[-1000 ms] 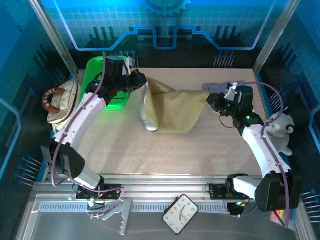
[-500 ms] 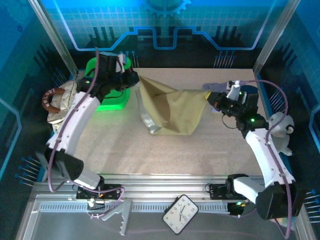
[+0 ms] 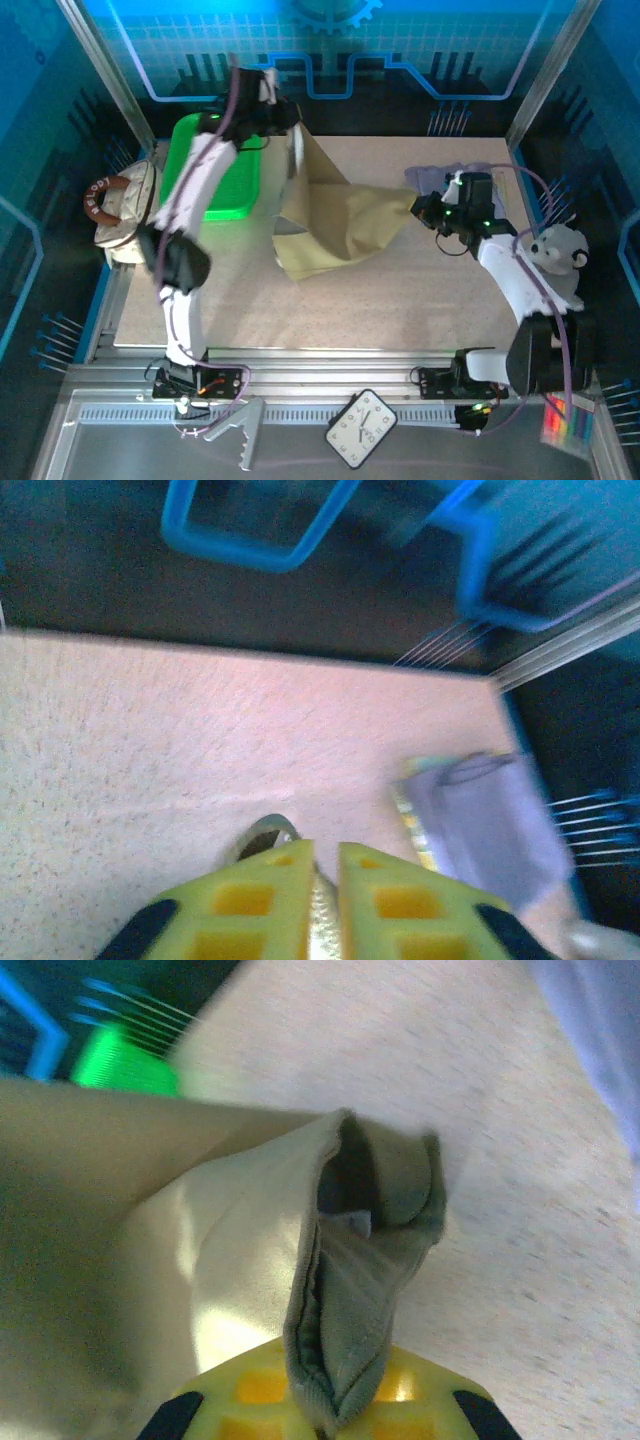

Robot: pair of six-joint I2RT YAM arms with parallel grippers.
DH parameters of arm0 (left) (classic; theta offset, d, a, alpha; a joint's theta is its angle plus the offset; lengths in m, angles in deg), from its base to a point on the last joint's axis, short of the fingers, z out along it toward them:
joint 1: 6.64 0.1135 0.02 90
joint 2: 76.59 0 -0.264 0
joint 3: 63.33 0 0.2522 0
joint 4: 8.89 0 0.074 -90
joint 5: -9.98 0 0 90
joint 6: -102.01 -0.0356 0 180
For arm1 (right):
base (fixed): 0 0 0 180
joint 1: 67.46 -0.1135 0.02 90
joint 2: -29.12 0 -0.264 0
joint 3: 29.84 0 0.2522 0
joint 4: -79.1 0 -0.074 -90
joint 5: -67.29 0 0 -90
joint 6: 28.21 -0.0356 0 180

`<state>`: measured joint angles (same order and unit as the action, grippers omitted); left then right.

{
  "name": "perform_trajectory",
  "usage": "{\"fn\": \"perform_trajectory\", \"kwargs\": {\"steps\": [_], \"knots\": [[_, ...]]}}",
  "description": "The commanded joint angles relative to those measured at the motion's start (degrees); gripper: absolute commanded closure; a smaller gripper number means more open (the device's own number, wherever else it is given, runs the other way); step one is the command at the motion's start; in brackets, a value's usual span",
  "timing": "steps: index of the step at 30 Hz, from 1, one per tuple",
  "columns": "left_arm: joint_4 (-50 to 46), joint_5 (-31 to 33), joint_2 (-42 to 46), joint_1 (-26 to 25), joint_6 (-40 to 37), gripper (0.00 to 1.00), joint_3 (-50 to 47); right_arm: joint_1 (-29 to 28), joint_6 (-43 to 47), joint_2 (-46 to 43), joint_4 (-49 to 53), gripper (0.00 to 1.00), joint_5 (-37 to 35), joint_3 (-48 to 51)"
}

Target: Fold and stack the skirts

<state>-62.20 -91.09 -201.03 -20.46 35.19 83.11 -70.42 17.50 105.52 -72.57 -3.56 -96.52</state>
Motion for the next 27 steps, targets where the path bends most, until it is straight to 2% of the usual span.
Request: {"fn": "perform_trajectory", "kwargs": {"steps": [1,2,3,5,6,7,13,15,19,22,25,27], "knots": [[-10.11,-2.64,-9.09,0.29,0.49,0.61,11.01,-0.77,-0.13,1.42,1.48,1.0,-4.81,0.14],[-10.62,-3.52,-9.71,0.13,1.22,0.41,12.66,-1.04,-0.15,1.99,1.77,1.0,-4.98,0.18],[-10.51,-3.21,-8.86,-0.3,1.42,0.27,12.16,-1.3,-0.27,2.24,1.84,1.0,-5.16,0.48],[-8.72,-1.7,-4.87,-1.66,0.87,0.09,7.15,-1.57,-0.58,2.63,1.96,1.0,-5.26,1.06],[-7.33,-0.85,-1.76,-2.5,0.94,0.03,2.13,-1.52,-0.66,2.66,2.03,1.0,-5.28,1.31],[-5.87,-0.33,1.06,-3.09,1.31,0.01,-2.37,-1.53,-0.74,2.68,2.12,1.0,-5.44,1.42],[1.64,2.23,19.46,-5.67,13.28,0.02,-34.64,-1.54,-1.07,2.44,2.74,1.0,-6.56,1.09],[2.68,3.77,24.94,-6.91,17.56,0.06,-44.53,-1.59,-1.34,2.72,2.69,1.0,-6.36,0.74],[4.64,1.68,32.8,-9.21,22.37,0.17,-59.48,-1.66,-0.94,3.67,3.07,1.0,-5.76,-0.01],[1.36,3.41,35.52,-13.46,16.0,0.19,-64.66,-1.67,-0.06,4.61,4.13,1.0,-5.32,-0.99],[-4.72,10.53,35.68,-18.94,4.39,0.23,-65.97,-1.65,0.77,5.21,4.92,1.0,-5.29,-1.36],[-8.91,16.41,34.48,-23.1,-2.77,0.31,-64.88,-1.56,1.02,5.3,5.12,1.0,-5.33,-1.55]]}}
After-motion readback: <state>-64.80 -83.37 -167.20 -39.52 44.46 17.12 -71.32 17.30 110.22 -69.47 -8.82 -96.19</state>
